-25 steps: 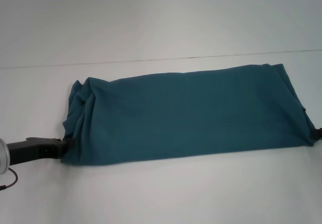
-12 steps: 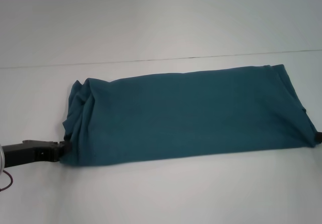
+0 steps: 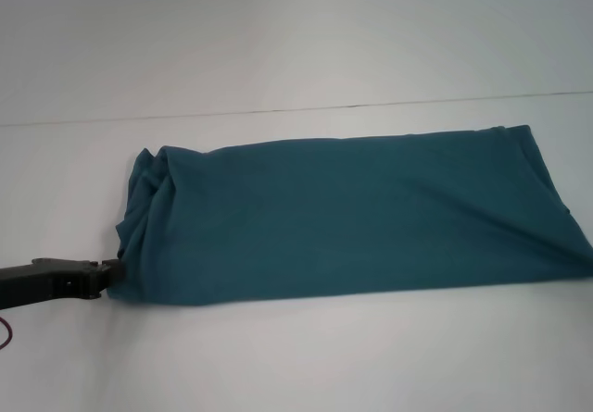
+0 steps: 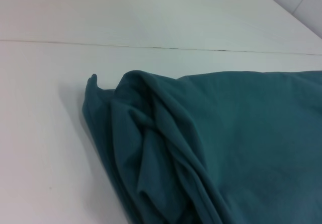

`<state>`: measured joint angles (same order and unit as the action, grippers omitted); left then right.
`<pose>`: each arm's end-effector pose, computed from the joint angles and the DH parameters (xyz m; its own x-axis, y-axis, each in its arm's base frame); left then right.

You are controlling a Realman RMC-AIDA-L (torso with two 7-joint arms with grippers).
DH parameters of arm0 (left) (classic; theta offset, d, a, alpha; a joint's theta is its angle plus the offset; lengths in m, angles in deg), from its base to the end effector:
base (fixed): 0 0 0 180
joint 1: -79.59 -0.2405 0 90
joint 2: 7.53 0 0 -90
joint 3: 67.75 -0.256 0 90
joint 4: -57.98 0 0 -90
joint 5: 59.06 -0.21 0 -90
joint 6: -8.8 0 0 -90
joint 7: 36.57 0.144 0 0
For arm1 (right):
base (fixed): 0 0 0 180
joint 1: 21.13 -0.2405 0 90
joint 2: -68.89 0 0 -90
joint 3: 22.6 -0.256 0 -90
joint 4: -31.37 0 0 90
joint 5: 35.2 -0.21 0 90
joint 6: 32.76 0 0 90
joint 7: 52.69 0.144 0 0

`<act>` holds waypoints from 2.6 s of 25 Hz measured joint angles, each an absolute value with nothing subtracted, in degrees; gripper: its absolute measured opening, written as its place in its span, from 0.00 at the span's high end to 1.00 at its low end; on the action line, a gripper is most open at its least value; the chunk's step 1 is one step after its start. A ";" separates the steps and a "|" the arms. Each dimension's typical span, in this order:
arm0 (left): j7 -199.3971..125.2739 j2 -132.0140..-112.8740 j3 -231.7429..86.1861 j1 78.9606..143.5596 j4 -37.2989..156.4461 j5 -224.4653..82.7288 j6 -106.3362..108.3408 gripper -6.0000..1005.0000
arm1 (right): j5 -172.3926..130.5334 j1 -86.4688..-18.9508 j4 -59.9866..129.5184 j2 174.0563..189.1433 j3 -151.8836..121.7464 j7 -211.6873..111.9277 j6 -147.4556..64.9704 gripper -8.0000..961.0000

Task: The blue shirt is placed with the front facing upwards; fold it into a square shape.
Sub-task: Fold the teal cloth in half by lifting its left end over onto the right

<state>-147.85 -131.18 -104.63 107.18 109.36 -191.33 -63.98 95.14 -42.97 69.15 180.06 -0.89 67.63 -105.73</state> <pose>-0.3069 0.3468 0.0133 0.5578 0.7078 0.4335 0.8298 -0.4649 -0.3087 0.4067 0.3015 0.0930 0.1240 -0.7520 -0.6474 -0.9834 -0.0060 -0.1813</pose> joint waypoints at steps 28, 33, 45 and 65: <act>-148.04 -131.00 -104.57 107.15 109.25 -192.41 -64.38 0.99 | 95.36 -42.77 69.08 180.08 -1.50 67.26 -104.17 0.95; -148.81 -130.71 -104.21 107.46 109.61 -192.27 -66.28 0.94 | 93.51 -42.60 69.49 180.02 -1.86 64.70 -106.20 0.85; -156.06 -130.32 -100.55 106.91 112.48 -191.33 -67.84 0.59 | 87.84 -42.18 71.59 180.01 -1.92 61.67 -110.24 0.36; -165.15 -129.86 -95.74 105.87 112.79 -193.20 -82.27 0.30 | 86.98 -43.64 71.63 178.81 -2.67 62.10 -110.43 0.03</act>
<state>-165.15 -129.86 -95.74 105.87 112.79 -193.20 -82.27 86.98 -43.64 71.63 178.81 -2.67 62.10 -110.43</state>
